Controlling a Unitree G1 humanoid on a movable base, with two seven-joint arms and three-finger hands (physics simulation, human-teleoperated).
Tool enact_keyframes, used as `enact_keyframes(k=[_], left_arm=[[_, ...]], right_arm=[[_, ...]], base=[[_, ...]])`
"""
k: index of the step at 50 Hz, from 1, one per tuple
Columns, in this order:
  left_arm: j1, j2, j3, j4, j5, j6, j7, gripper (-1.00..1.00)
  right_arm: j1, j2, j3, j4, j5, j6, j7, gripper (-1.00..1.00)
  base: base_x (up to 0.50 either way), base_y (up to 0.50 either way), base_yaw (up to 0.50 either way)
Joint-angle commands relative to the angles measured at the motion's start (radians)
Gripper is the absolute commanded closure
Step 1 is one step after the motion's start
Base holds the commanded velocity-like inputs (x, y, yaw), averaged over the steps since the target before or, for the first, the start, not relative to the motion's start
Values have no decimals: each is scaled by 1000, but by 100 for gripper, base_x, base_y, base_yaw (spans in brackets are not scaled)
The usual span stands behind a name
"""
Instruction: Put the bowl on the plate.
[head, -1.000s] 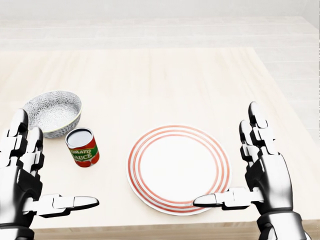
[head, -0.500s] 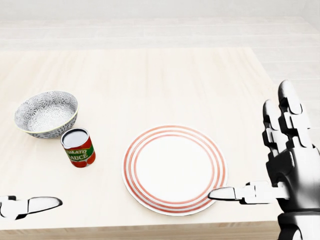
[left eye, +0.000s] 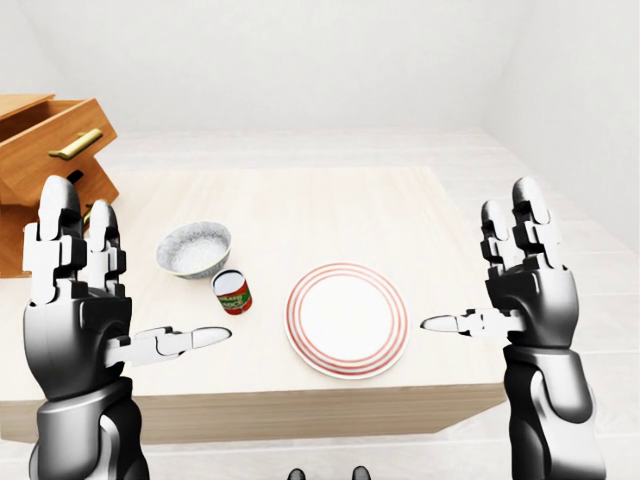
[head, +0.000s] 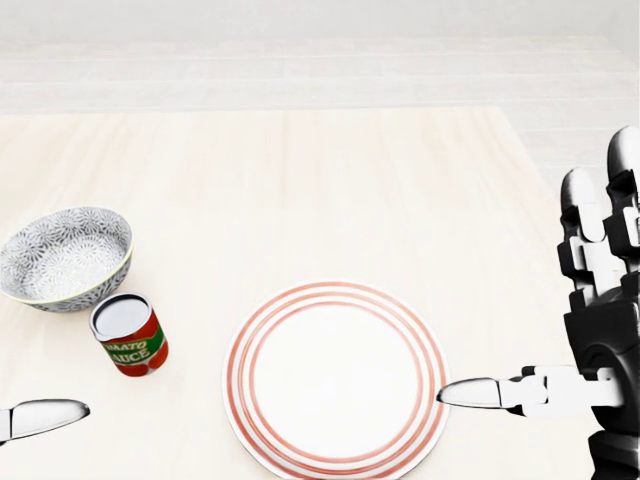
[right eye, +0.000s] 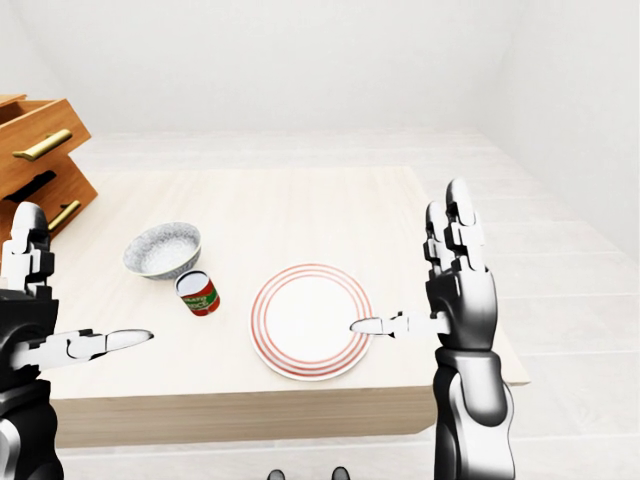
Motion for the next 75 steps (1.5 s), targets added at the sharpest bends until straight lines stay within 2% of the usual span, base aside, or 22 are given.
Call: enact_keyframes(k=[1,28,68,75], left_arm=[[3,-7,-2,-13,21,0,-7,-100],[6,-7,25,-8,13,0,-21,-100],[26,-19,27,-57,40,0,-32,-100],[4,-9,32,-43,46,0,-37,-100]], right_arm=[[0,4,-7,-9,-4,0,2,-100],[13,9,8,3,-30,0,3,-100],[17,11,-5,-34,-38,0,3,-100],[15,10,-12,-33,-33,0,4,-100]], base=[[7,0,0],[0,0,0],[5,0,0],[0,0,0]])
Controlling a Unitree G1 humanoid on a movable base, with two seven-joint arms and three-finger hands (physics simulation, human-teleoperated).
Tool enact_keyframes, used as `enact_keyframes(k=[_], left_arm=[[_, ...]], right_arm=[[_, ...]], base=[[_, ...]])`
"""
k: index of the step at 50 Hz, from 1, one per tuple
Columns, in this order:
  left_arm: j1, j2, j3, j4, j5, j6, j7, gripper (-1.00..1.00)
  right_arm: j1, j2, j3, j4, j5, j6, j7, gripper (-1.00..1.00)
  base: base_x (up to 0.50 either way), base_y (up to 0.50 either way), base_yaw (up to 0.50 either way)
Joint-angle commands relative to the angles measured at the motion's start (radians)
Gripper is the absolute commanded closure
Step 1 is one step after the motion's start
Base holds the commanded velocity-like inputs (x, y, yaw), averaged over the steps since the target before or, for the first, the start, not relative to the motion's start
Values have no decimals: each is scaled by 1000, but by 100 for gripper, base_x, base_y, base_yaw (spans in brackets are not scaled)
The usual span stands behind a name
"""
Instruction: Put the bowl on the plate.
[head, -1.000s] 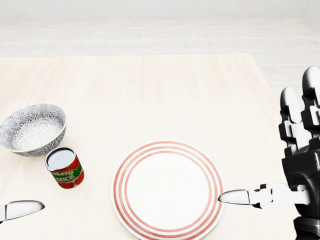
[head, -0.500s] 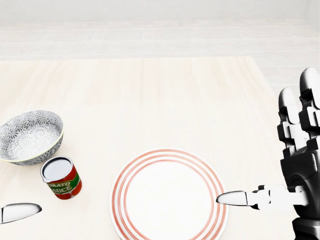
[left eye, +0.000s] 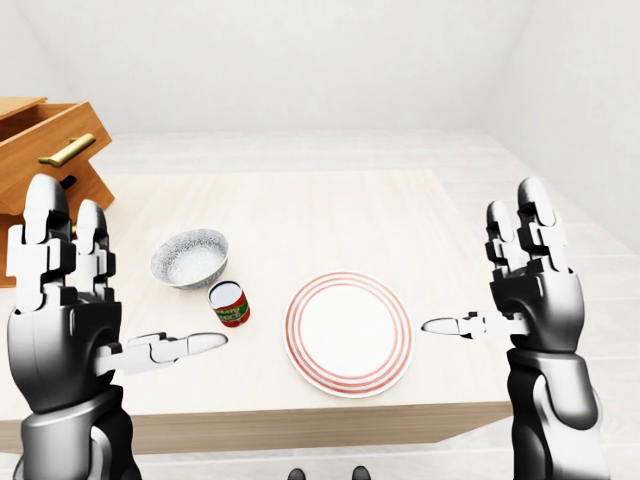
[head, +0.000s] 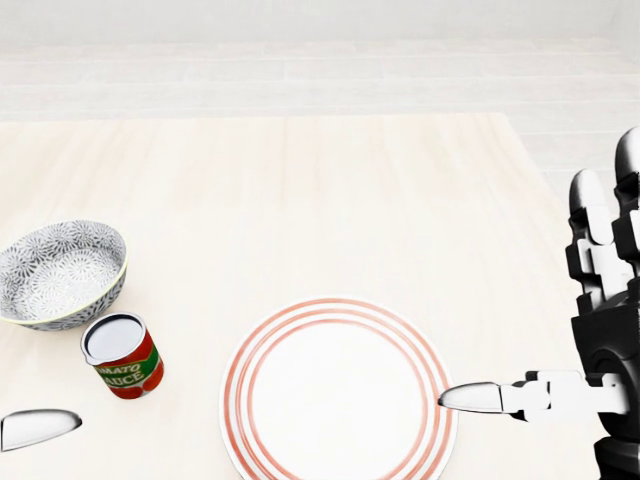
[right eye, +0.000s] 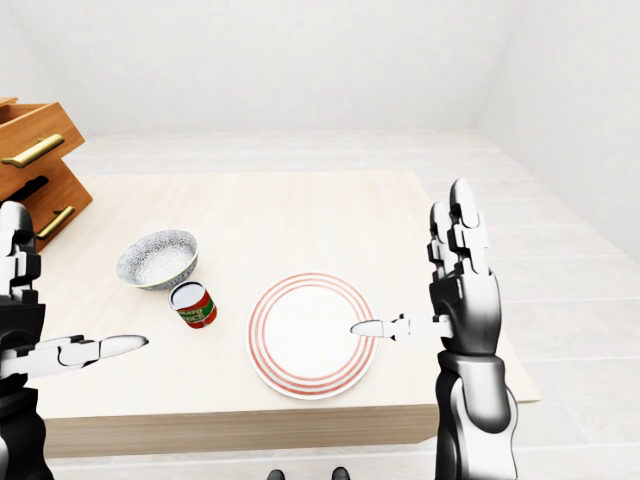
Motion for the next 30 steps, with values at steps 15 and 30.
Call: enact_keyframes(k=[15,30], left_arm=[[-142,157,1,153,208,0,35,-100],[-263,303,1,231,432,0,-50,-100]], right_arm=[[-12,-4,-11,44,-3,0,4,-100],[-20,-5,5,69,-11,0,-5,-100]], base=[[0,0,0],[0,0,0]])
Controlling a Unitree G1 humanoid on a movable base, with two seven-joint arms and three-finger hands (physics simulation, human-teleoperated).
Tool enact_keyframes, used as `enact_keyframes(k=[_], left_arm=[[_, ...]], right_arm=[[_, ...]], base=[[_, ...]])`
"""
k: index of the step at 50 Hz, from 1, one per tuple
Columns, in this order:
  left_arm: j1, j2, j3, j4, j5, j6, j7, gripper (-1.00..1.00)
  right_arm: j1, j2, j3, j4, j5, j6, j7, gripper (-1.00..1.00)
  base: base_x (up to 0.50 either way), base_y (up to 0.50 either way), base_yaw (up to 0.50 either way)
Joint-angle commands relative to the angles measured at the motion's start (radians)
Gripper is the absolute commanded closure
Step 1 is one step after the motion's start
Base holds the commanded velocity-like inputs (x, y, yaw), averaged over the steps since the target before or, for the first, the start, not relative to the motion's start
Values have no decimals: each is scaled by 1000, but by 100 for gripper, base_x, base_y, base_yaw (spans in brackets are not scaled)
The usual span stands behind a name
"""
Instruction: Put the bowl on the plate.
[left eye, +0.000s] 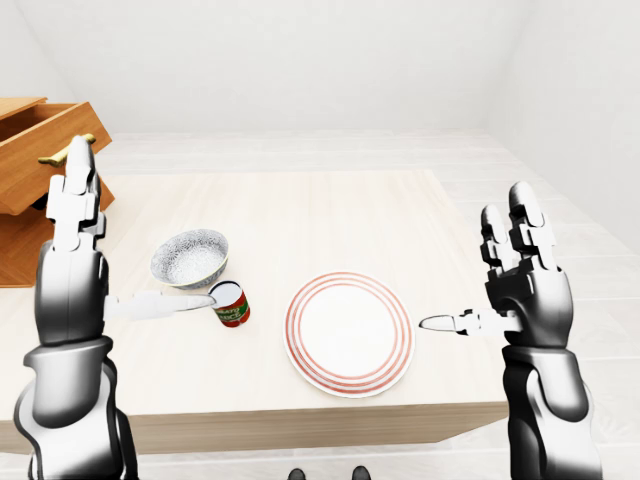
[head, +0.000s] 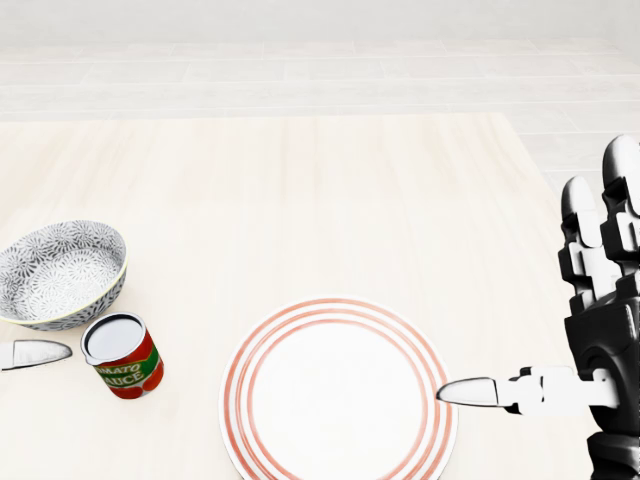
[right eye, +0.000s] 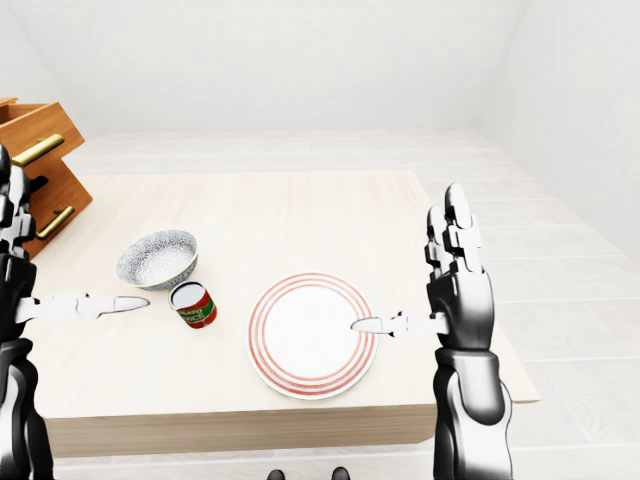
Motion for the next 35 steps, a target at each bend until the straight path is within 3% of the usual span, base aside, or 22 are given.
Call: enact_keyframes(k=[1,9,12,15,23,31,35], left_arm=[[-77,104,0,40,171,0,-62,-100],[-93,141,-14,75,287,0,-127,-100],[-110,183,-34,89,374,0,-178,-100],[-103,181,-32,106,426,0,-202,-100],[-105,220,-42,127,591,0,-374,-100],[-125,231,-31,218,702,0,-411,-100],[-178,254,-7,265,732,0,-453,-100]], right_arm=[[-7,-2,7,20,-2,0,-5,-100],[-4,-4,5,19,1,0,-4,-100],[-3,-5,4,16,0,0,-4,-100],[-3,-5,4,13,-1,0,-4,-100],[-14,-6,2,21,6,0,-7,-100],[-13,-8,11,40,-8,0,-7,-100],[-23,-11,9,48,-8,0,-9,-100]], base=[[0,0,0],[0,0,0],[0,0,0],[0,0,0],[0,0,0],[0,0,0],[0,0,0]])
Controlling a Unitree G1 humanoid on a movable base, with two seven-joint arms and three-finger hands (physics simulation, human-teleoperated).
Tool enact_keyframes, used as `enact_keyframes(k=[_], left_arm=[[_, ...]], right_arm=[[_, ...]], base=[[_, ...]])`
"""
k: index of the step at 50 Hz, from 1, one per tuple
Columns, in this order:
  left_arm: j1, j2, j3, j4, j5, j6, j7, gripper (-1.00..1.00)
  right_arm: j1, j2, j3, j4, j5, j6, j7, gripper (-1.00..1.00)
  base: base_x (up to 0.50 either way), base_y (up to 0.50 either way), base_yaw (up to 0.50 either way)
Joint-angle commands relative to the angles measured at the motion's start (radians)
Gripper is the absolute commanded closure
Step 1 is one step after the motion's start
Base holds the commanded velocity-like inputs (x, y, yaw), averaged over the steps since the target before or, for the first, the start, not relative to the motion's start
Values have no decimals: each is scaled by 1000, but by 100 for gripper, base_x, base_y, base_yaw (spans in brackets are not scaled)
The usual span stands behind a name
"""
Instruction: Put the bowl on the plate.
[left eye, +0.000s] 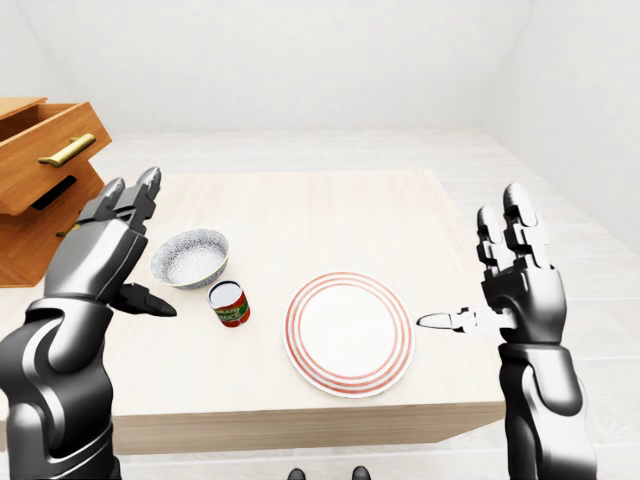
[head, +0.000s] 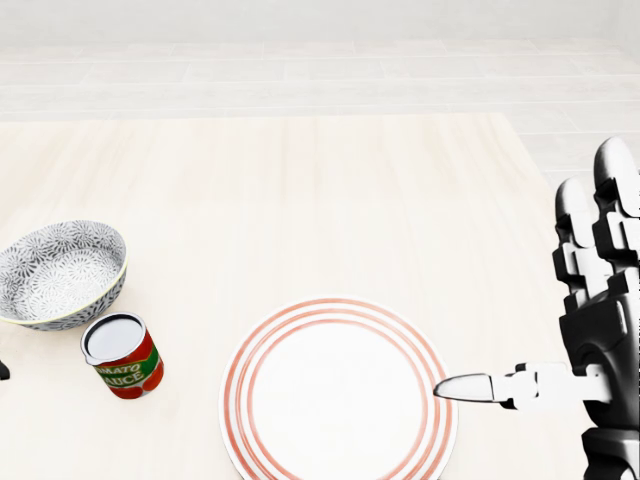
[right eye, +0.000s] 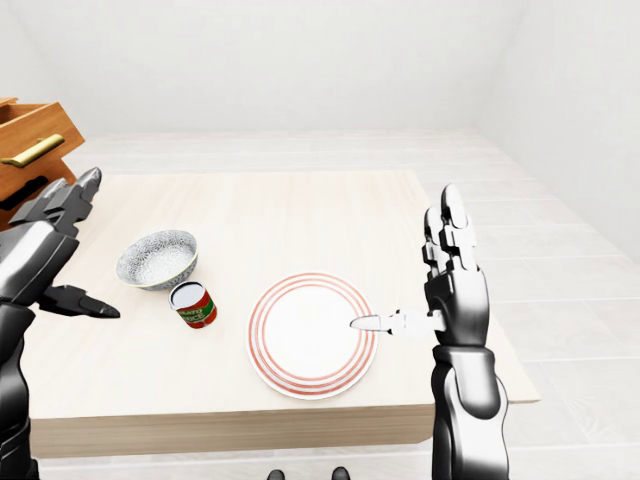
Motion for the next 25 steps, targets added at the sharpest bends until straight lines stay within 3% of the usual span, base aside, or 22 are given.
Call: enact_keyframes(k=[1,7,11,25], left_arm=[[-57,41,23,96,139,0,-106,-100],[-99,78,-14,189,225,0,-145,-100],[-121,67,-31,242,262,0,-135,-100],[-236,48,-117,517,326,0,22,-100]], right_arm=[[-11,-4,2,18,-5,0,-2,-100],[-13,-4,8,22,-7,0,-5,-100],[-12,-3,11,24,-9,0,-8,-100],[-3,-2,15,61,-15,0,-4,-100]], base=[[0,0,0],[0,0,0],[0,0,0],[0,0,0]])
